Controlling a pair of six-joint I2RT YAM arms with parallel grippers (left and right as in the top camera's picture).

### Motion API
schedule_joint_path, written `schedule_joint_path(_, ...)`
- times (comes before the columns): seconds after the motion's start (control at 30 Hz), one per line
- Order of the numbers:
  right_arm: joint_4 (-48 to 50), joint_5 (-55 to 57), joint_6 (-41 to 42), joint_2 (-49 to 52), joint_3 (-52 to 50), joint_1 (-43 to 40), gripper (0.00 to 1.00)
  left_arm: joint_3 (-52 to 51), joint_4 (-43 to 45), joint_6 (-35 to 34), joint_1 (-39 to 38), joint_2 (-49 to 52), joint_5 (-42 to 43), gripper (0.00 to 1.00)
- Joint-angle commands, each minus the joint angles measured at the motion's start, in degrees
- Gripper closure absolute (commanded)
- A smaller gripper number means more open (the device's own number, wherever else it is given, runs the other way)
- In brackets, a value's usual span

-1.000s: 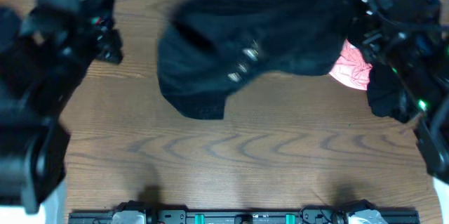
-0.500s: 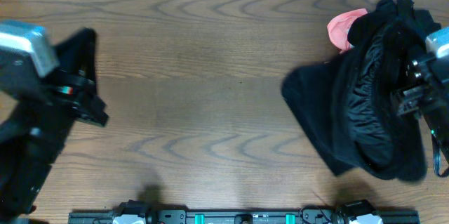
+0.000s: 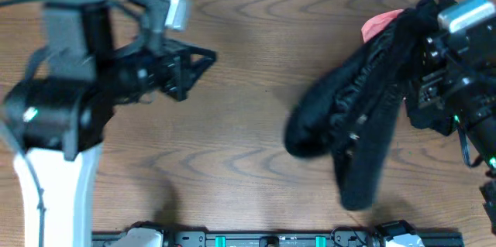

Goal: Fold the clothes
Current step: 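Hold the garment's top corners with both grippers and adjust the spread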

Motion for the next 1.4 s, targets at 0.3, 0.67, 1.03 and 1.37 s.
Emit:
schedule_joint_path(0.3, 5.46, -8.63, 2.54, 7.15, 1.64, -0.39, 0.99, -0.20, 5.25, 4.02, -6.40, 8.48, -3.10, 0.84)
schedule_joint_path(0.67, 5.22, -8.59, 2.49, 2.62, 1.64, -0.39, 0.99, -0.20, 7.17, 4.00, -7.06, 19.19, 1.09, 0.62)
schedule_joint_path(1.03, 3.43, -6.62, 1.77, 3.28, 1.64, -0.44, 0.99, -0.15, 4.48, 3.98, -9.73, 20.90, 3.54, 0.30)
schedule_joint_path(1.37, 4.20, -6.64, 1.79, 4.33, 1.64, -0.44, 0.99, -0.22, -0.87, 6.34, -14.71, 20.90, -1.79, 0.28)
